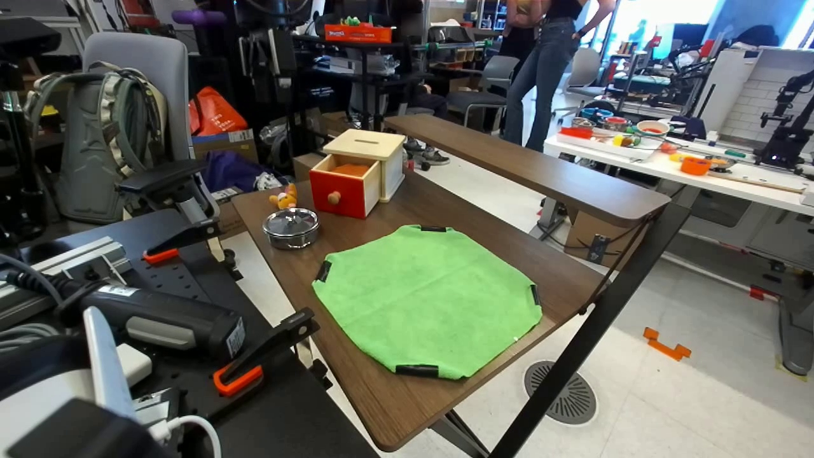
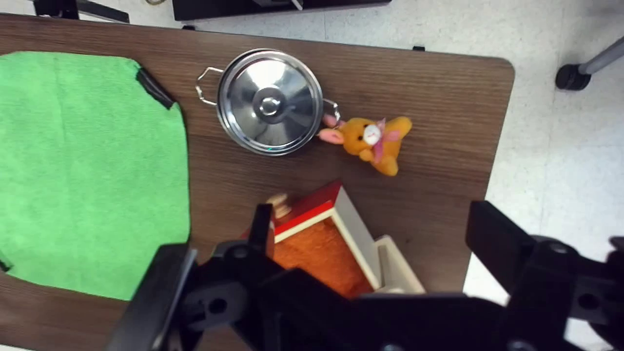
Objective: Move the orange toy to the right, move it back to the left and slide the green cloth to the left
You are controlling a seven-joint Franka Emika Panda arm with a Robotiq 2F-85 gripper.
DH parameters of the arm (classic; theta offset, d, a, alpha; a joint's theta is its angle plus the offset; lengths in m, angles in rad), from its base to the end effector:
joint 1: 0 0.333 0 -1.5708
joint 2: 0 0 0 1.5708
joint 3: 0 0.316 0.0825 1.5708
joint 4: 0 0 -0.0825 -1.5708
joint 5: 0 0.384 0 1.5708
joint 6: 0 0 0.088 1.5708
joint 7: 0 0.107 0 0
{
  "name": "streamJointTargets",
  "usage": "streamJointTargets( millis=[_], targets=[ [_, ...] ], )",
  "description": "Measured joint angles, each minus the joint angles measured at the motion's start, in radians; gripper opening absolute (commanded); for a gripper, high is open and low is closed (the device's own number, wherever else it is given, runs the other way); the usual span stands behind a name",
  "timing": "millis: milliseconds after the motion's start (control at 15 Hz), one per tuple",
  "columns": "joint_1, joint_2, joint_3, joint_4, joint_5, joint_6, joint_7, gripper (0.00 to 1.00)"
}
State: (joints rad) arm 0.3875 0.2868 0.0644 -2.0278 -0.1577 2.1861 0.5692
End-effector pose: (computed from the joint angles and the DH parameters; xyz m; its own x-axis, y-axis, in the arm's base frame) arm 0.5254 0.2477 0.2966 0.9980 -0.0238 -0.0579 -0.0147 -0.9881 0.1529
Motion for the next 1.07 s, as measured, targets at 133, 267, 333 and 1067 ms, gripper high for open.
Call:
streamJointTargets(
  millis=[133, 267, 333, 1067],
  targets=[
    [-0.067, -0.055, -0.006, -0.024, 0.013, 0.000, -0.013, 1.00],
    [-0.135, -0.080, -0.017, -0.030, 0.035, 0.015, -0.044, 1.00],
    [-0.168, -0.081, -0.025, -0.031, 0.054, 0.034, -0.059, 1.00],
    [-0.396, 0.177, -0.067, 0.021, 0.317, 0.327, -0.291, 1.00]
  ],
)
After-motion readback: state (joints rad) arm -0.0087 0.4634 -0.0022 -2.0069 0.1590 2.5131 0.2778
